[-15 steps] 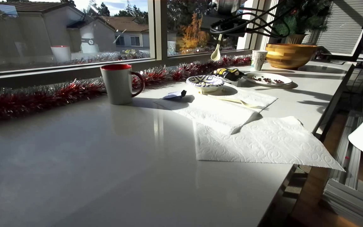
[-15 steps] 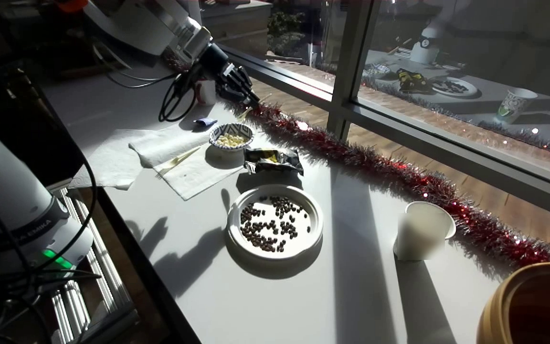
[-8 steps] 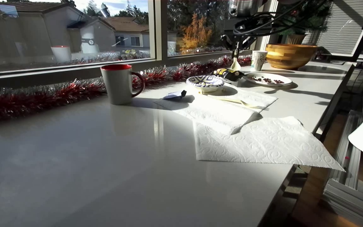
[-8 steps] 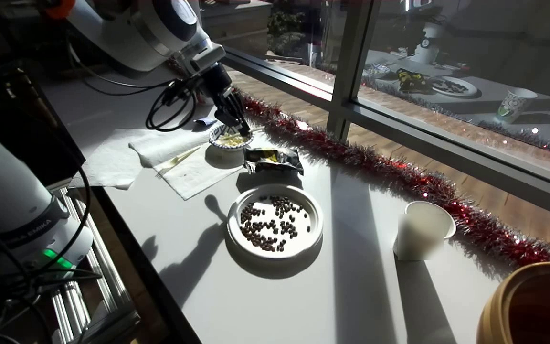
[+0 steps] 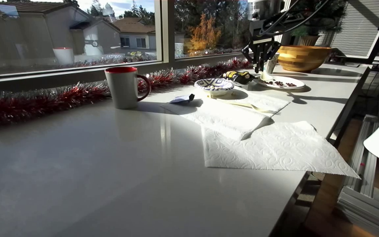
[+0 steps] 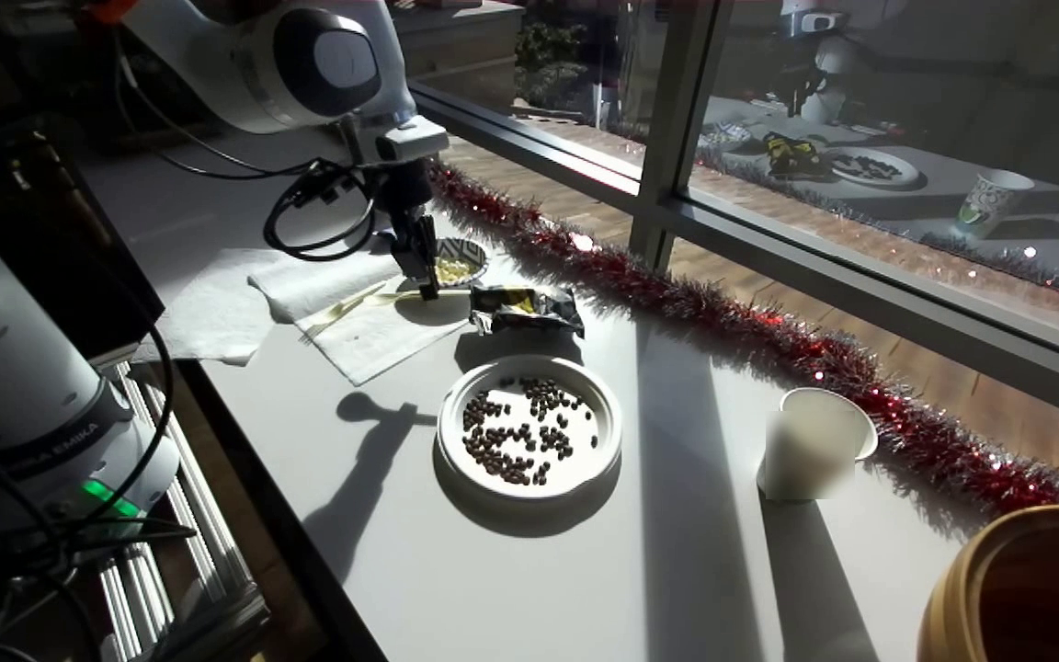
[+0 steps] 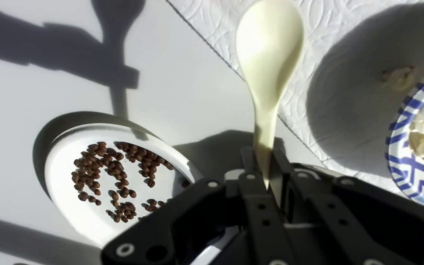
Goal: Use the white spoon to place some items from the white plate and place them in the bowl on the left.
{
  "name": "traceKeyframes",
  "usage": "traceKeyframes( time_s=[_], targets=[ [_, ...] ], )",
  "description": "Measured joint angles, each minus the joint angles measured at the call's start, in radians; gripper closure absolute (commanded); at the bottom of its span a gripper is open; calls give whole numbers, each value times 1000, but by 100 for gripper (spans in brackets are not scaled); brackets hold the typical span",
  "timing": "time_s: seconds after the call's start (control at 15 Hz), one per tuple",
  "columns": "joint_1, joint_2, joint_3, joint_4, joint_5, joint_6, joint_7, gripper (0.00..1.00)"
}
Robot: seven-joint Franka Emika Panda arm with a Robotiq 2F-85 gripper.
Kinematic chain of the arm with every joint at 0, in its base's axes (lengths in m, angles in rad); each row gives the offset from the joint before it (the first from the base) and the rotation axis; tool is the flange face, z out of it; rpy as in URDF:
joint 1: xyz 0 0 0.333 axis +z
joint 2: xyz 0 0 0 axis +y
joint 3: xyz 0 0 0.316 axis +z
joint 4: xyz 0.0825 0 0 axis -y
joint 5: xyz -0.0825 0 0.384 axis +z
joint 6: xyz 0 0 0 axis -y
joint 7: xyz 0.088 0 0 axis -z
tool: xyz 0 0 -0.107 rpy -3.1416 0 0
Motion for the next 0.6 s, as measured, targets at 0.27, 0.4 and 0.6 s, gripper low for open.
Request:
traceKeyframes(
  time_s=[0.27,0.4,0.6],
  targets=[
    [-91,-25,54,34,146,-49,-209,97],
    [-129,-22,73,39,179,-49,-266,97],
    [-162,-9,100,35,202,-47,-308,97]
  ],
)
